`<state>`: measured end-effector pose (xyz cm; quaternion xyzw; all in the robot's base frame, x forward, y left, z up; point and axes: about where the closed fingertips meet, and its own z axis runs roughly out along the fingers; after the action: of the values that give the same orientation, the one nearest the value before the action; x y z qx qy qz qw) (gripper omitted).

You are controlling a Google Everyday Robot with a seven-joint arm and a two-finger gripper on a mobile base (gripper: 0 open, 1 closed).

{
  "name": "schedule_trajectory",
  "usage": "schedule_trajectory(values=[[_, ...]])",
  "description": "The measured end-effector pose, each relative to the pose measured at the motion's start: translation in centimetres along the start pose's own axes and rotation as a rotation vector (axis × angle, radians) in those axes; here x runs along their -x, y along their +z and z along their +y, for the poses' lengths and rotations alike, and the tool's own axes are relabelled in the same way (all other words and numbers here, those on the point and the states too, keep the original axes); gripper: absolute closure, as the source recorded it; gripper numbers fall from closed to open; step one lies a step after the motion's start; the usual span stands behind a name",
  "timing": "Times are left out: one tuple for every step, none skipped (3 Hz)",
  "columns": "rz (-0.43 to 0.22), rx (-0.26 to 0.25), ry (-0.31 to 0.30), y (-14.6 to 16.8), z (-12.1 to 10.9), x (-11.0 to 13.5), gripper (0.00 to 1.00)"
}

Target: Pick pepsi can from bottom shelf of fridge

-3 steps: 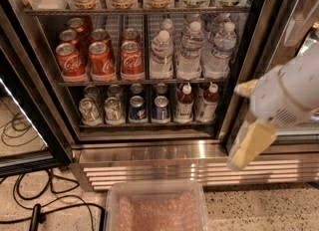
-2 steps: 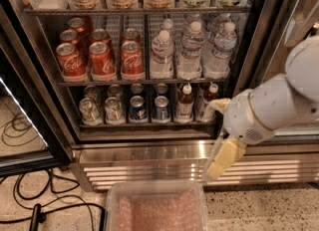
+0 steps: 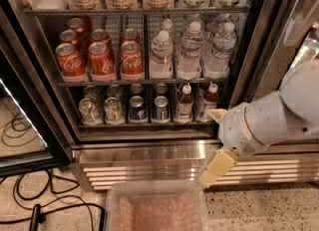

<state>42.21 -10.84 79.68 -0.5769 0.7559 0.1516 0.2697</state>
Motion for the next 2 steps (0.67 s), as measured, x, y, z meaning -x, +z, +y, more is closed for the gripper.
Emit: schedule_trajectory(values=[[-0.022, 0.007, 0.040, 6.7, 0.7, -1.6, 0.00], [-0.065, -0.014, 0.038, 13.0, -0.9, -2.4, 0.00]])
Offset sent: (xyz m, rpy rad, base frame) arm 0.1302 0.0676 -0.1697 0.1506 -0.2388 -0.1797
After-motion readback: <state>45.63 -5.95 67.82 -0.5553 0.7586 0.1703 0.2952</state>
